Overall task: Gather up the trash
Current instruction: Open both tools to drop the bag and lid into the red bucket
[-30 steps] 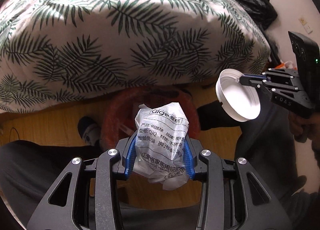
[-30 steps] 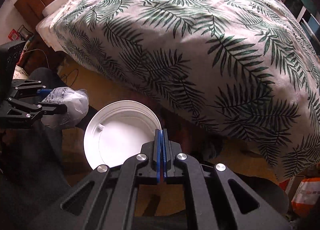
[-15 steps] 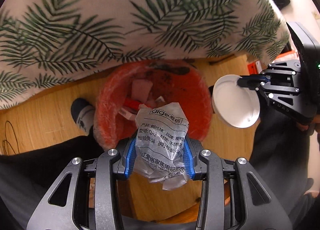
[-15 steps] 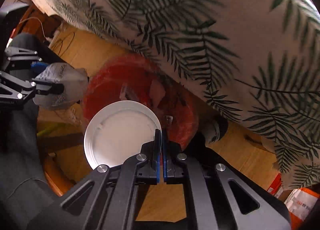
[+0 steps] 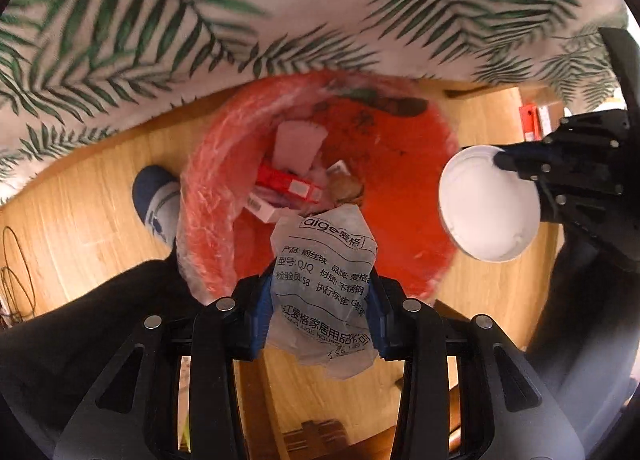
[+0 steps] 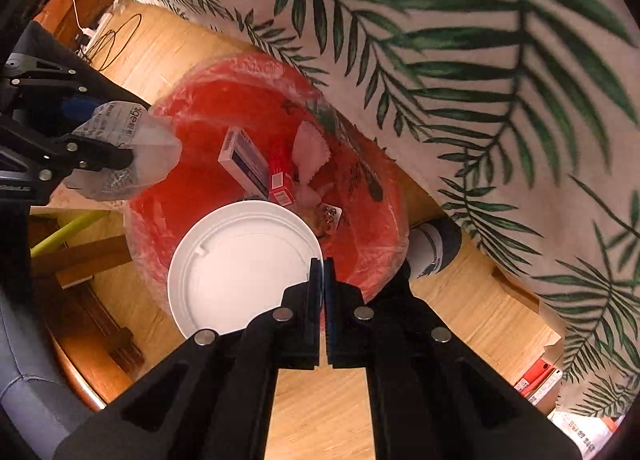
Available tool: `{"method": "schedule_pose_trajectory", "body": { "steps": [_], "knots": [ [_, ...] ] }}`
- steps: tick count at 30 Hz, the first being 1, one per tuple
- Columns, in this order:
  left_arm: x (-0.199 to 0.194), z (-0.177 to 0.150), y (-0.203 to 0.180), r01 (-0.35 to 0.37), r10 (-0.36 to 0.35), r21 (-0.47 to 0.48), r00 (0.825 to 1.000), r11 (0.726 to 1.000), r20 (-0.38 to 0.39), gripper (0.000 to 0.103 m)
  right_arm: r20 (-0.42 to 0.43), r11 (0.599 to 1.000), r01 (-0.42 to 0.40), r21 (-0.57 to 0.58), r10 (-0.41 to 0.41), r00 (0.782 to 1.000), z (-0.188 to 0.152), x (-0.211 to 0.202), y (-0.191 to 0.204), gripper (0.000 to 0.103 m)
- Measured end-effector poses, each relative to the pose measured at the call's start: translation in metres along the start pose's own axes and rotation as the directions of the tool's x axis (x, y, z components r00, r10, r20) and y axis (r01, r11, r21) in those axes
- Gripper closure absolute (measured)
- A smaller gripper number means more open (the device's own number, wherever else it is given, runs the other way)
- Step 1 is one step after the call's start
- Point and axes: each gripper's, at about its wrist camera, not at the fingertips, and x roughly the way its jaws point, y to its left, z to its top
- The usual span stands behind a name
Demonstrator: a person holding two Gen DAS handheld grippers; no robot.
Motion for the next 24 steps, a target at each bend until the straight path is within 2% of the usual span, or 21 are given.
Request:
{"method": "schedule_pose_trajectory", "body": {
  "steps": [7, 12, 13, 14, 15, 16, 24],
  "knots": [
    [0.021, 0.004, 0.011, 0.009, -0.01, -0.016, 0.999, 1.0, -0.046, 0.065, -0.041, 1.0, -0.013, -0.006, 0.013, 0.999, 0.006, 0.021, -0.001, 0.102],
    [0.019, 0.006, 0.014, 0.024, -0.025, -0.026, 0.999, 0.999, -0.028, 0.062, -0.044, 0.999, -0.037, -0.009, 0.036, 0.998, 0.009, 0.028, 0.001, 0.1],
    [0.018, 0.006, 0.014, 0.014, -0.015, -0.021, 1.0, 1.0, -0.018, 0.055, -0.041, 0.999, -0.046, -0.004, 0.046, 0.998, 0.01, 0.027, 0.0, 0.093],
    [0.017, 0.006, 0.014, 0.006, -0.007, -0.022, 1.0, 1.0, -0.016, 0.029, -0.035, 0.998, -0.063, -0.001, 0.063, 0.997, 0.01, 0.028, -0.002, 0.076],
    [0.015, 0.006, 0.013, 0.004, -0.005, -0.025, 1.0, 1.0, -0.018, 0.013, -0.036, 0.996, -0.088, 0.001, 0.088, 0.995, 0.01, 0.027, -0.003, 0.018],
    [0.014, 0.006, 0.013, 0.008, -0.008, -0.025, 1.0, 1.0, -0.013, 0.007, -0.033, 0.995, -0.096, -0.003, 0.096, 0.995, 0.008, 0.026, -0.003, 0.009],
    [0.007, 0.003, 0.017, 0.008, -0.009, -0.052, 1.0, 0.999, -0.008, 0.006, -0.012, 0.995, -0.095, 0.006, 0.095, 0.995, 0.001, 0.007, -0.008, 0.007]
  ]
}}
